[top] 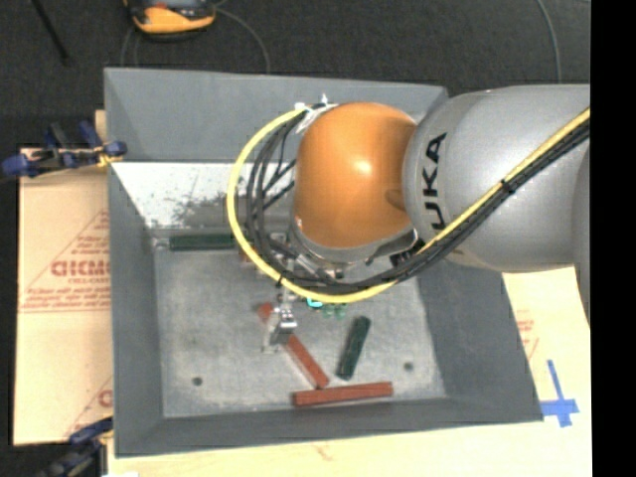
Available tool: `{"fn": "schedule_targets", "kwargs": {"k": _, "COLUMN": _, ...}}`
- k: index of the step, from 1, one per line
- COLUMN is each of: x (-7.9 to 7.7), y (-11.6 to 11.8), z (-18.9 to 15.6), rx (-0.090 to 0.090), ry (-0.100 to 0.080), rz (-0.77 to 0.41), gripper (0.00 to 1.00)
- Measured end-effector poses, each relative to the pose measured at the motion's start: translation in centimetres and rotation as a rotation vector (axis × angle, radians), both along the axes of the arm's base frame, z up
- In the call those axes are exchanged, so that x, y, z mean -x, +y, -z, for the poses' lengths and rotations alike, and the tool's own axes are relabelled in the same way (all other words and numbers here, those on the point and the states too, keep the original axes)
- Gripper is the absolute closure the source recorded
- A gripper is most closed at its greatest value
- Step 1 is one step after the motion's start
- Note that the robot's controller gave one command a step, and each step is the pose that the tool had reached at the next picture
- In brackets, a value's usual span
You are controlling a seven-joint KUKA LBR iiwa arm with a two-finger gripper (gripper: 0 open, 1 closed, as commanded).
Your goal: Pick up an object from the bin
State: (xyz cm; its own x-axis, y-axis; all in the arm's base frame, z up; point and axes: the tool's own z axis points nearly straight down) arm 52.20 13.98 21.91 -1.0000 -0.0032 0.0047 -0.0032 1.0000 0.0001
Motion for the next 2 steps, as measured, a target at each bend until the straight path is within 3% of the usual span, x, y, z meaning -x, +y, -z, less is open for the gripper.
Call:
{"fn": "schedule_targets", "kwargs": {"k": 1, "x": -0.2, "y": -0.1, "z": -0.4, "rx": -0.001, "ry": -0.008, "rz": 0.004, "gripper": 0.00}}
{"fn": "schedule_targets", "kwargs": {"k": 2, "x": -1.0, "y": -1.6, "z": 3.5, "rx": -0.002, "ry": -0.011, "rz": 0.118, "gripper": 0.00}}
